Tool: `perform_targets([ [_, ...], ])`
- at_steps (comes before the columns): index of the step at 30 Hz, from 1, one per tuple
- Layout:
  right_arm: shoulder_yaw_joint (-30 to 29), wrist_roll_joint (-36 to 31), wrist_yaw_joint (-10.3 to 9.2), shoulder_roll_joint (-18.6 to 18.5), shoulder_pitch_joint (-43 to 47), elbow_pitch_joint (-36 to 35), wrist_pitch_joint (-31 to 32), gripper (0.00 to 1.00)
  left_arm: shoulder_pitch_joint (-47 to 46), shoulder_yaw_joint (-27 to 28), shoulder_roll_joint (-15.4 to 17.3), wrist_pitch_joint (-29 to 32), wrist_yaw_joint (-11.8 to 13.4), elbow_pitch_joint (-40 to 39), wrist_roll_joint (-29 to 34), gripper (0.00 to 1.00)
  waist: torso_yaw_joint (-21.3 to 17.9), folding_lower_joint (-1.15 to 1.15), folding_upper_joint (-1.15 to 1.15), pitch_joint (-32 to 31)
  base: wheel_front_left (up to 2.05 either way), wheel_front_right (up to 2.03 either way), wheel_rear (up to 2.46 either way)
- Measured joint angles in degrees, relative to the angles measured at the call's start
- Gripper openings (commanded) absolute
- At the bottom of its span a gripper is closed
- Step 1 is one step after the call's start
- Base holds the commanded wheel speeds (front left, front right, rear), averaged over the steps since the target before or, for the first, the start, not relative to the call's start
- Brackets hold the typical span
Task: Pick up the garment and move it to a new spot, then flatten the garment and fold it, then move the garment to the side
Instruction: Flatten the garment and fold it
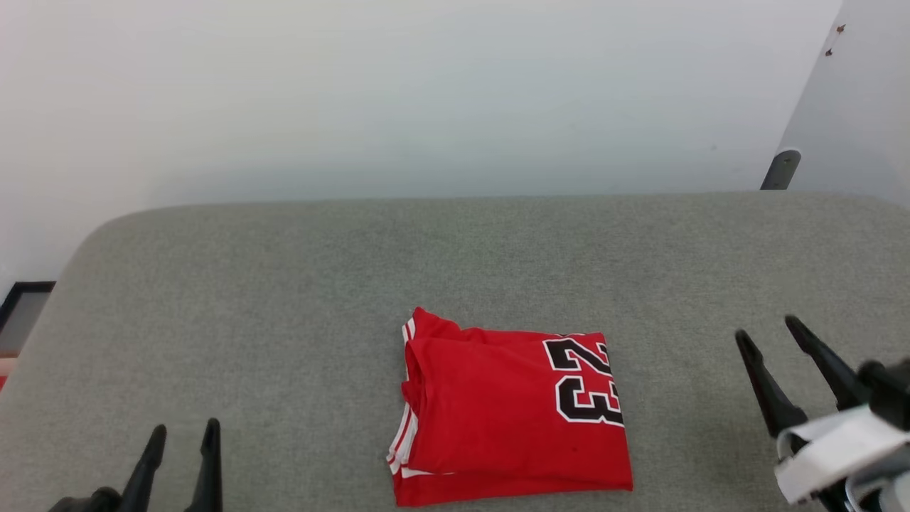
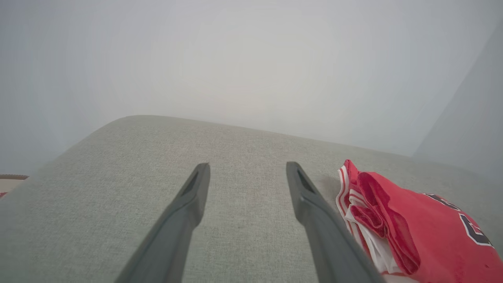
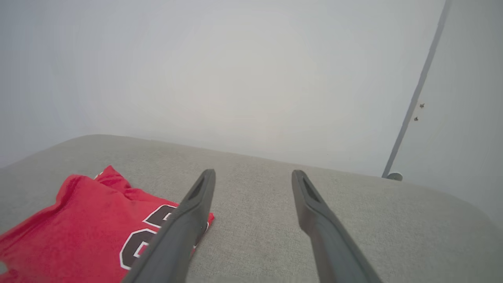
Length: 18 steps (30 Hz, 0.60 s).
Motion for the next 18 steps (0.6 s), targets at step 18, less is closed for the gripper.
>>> perform_targets([
  [18,-15.83,-7.82,0.00,7.01,16.41,-10.40,-0.24,1.00,1.20,1.57,-0.15,0.00,-0.02,-0.99,0.57,1.00,-0.32,0.00,0.00,-1.20,0.00,0.00,0.00],
])
